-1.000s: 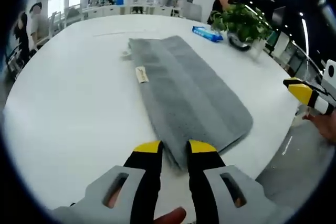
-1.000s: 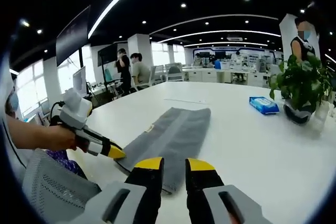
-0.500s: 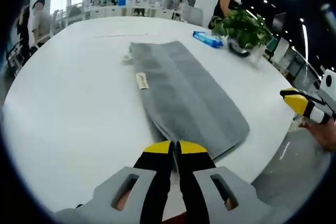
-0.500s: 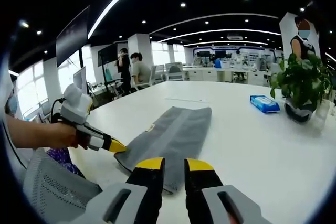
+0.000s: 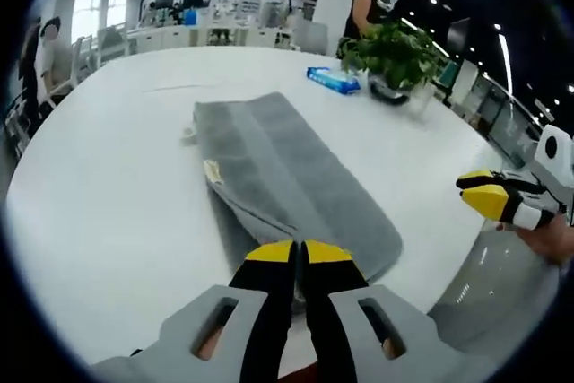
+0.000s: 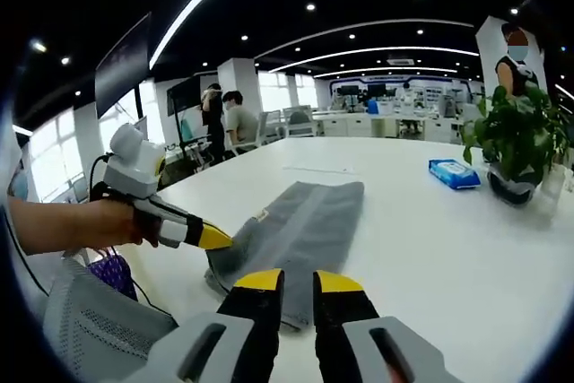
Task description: Open the folded towel by lifting each exposed corner and separating the folded layers until the towel lies flat within the target outline without major curled edges
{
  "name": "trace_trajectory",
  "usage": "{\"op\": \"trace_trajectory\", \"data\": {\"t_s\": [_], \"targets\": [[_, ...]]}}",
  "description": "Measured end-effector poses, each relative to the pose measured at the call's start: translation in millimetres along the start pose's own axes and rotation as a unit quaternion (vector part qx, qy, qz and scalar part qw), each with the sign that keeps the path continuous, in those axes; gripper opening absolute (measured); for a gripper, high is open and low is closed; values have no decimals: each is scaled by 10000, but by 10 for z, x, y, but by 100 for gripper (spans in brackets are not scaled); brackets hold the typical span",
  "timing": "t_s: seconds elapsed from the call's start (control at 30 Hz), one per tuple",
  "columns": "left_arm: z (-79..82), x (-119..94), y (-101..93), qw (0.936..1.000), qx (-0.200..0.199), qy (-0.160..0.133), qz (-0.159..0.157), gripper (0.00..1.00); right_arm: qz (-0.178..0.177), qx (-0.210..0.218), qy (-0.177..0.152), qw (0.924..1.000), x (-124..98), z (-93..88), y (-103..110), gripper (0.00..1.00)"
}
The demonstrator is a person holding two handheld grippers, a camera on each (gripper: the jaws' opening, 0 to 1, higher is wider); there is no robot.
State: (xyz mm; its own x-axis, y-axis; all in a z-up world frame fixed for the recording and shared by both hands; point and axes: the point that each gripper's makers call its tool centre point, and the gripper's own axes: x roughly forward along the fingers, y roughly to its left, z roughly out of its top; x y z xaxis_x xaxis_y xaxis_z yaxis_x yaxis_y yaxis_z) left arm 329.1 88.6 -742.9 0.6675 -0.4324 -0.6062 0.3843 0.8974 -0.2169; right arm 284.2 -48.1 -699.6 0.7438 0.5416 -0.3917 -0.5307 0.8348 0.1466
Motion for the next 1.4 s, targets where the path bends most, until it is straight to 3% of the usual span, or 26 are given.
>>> {"op": "trace_trajectory", "data": {"t_s": [0.63, 1.0, 1.4], "targets": [[271, 92, -403, 9984, 326, -307, -331, 2, 84, 311, -4, 9995, 9, -12, 3, 11], [676, 86, -520, 9954, 480, -657, -503, 2, 25, 480, -90, 9988, -8, 22, -41, 10], [981, 124, -697, 9904, 842, -840, -701, 2, -33, 531, -114, 9985, -14, 30, -72, 10]]}}
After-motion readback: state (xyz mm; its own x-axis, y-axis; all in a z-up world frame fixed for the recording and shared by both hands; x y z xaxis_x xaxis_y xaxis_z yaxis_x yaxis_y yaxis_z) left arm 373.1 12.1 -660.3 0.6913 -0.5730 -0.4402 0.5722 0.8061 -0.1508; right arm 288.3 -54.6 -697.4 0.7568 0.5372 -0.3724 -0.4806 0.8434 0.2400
